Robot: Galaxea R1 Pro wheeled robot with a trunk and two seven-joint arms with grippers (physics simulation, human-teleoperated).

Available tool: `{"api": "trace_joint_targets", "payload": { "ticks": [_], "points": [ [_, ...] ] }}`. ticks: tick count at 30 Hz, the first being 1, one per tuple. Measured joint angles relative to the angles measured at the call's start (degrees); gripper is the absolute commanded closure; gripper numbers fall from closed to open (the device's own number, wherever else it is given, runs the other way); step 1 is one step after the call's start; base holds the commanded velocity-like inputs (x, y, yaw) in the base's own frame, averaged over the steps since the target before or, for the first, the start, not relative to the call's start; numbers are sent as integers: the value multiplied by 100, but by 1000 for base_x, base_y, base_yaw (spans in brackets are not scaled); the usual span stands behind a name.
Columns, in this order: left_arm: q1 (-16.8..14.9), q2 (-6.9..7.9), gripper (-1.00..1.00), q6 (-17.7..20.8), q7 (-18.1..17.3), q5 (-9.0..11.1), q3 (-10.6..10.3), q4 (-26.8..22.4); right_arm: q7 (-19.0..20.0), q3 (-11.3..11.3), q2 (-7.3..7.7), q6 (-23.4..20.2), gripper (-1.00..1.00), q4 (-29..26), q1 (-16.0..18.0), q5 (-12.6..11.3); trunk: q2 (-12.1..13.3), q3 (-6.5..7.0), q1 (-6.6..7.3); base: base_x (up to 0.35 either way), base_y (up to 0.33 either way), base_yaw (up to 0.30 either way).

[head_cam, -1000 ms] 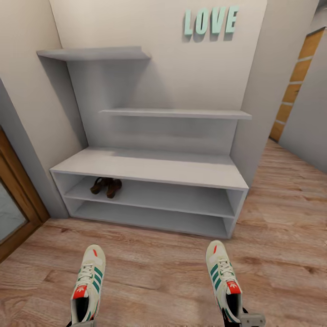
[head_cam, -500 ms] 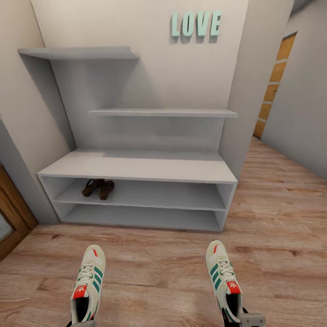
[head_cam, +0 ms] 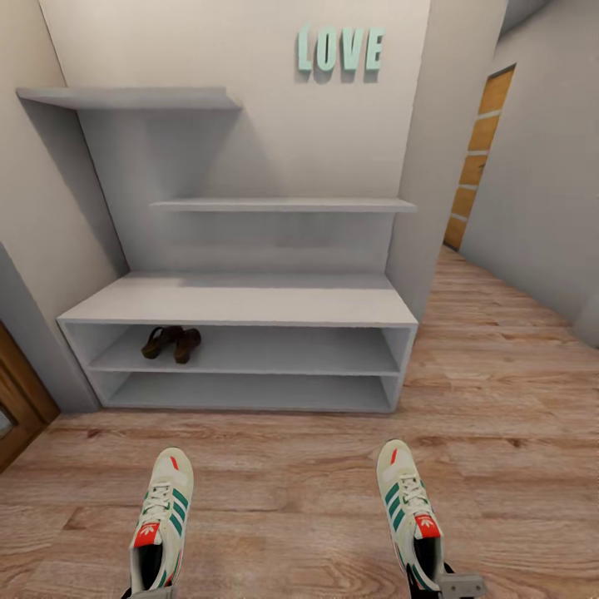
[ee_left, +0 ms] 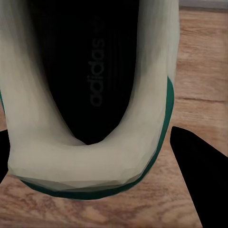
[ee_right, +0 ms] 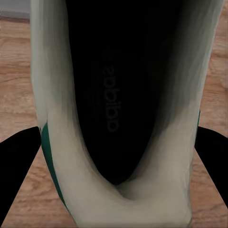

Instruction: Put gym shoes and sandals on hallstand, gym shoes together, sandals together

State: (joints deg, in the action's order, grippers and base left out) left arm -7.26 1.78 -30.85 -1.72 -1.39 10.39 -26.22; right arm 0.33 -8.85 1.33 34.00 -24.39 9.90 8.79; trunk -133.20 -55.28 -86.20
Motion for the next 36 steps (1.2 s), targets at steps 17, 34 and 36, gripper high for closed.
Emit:
{"api": "trace_joint_targets", "payload": {
  "ticks": [17,34,36],
  "points": [
    [0,-16,100,16,0,-33,-22,7,-4,5,-1,3,100,-33,1,-4,0,0,0,-4,1,-1],
    [-205,-75,100,189,-54,-89,-68,61,-45,-100,137,-9,100,-54,6,-25,0,0,0,0,0,0],
    [-418,-105,100,361,-54,-126,-76,70,-47,-221,177,-12,100,-64,7,-43,0,1,0,0,0,0]
  ]
}}
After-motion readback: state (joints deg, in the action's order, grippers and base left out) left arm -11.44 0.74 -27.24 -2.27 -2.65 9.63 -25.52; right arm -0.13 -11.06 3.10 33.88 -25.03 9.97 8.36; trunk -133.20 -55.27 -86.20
